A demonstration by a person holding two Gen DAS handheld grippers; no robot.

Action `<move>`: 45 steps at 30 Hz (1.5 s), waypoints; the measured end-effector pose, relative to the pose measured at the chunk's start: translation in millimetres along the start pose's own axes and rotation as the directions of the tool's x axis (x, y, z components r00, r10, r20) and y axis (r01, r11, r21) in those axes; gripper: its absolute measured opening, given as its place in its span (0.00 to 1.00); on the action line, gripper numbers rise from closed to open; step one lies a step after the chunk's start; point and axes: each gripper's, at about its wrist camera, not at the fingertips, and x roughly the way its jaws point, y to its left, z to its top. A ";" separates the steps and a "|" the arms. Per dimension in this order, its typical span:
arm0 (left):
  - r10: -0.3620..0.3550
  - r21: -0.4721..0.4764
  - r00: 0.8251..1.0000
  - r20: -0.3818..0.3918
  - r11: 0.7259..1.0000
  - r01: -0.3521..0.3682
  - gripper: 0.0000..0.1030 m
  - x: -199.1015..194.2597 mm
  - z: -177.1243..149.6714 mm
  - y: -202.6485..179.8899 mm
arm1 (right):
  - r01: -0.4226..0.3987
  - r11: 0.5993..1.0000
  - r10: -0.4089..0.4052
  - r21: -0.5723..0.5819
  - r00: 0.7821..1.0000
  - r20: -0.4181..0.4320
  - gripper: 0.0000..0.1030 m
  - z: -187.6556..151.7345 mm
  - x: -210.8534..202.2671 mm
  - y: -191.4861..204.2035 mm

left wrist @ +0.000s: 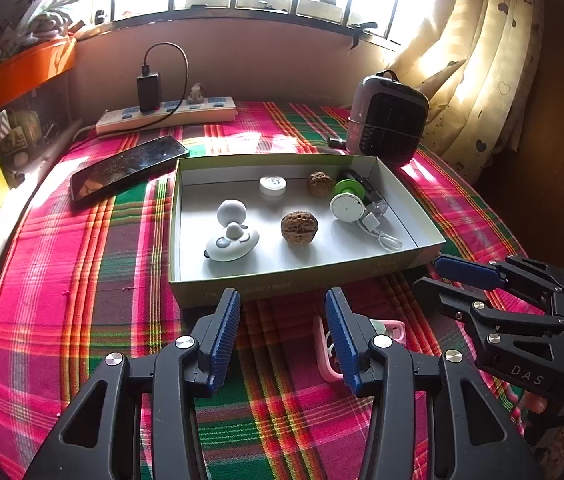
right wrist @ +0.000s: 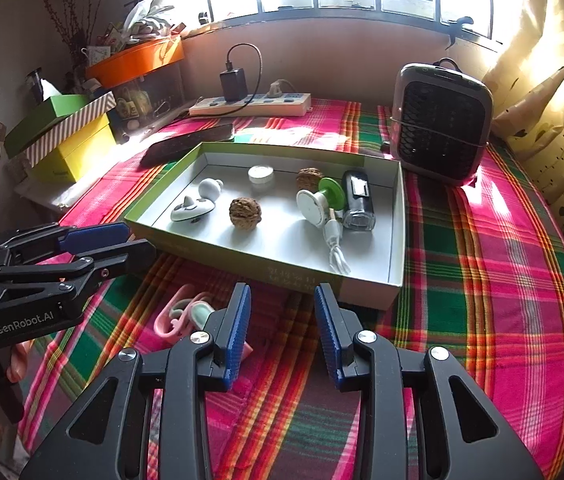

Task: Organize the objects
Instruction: 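Withdraw both open grippers from the tray toward the pink items, then close right gripper on pink clip while left gripper approaches pink stick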

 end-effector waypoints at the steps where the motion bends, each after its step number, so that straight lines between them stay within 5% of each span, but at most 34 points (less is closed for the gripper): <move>1: 0.000 -0.004 1.000 -0.005 1.000 0.000 0.42 -0.1 -2.2 0.8 | -0.008 1.000 0.008 -0.010 1.000 -0.003 0.39 -1.9 0.6 2.8; 15: -0.006 -0.063 0.999 -0.044 0.998 0.003 0.42 -2.6 -26.8 13.0 | -0.038 0.993 0.029 -0.116 0.996 -0.079 0.41 -17.0 26.2 30.2; 34: -0.056 -0.060 0.995 -0.087 0.997 0.051 0.42 11.3 -25.7 5.3 | 0.064 0.993 -0.072 -0.096 0.994 -0.084 0.40 -16.0 37.8 18.0; 42: -0.071 -0.042 0.992 -0.103 0.997 0.067 0.42 18.1 -23.7 -3.3 | 0.092 0.993 -0.098 -0.071 0.992 -0.076 0.18 -16.5 34.8 9.2; 45: -0.076 -0.035 0.991 -0.113 0.997 0.072 0.42 21.3 -23.4 -7.2 | 0.096 0.994 -0.101 -0.061 0.992 -0.077 0.18 -17.5 32.7 5.1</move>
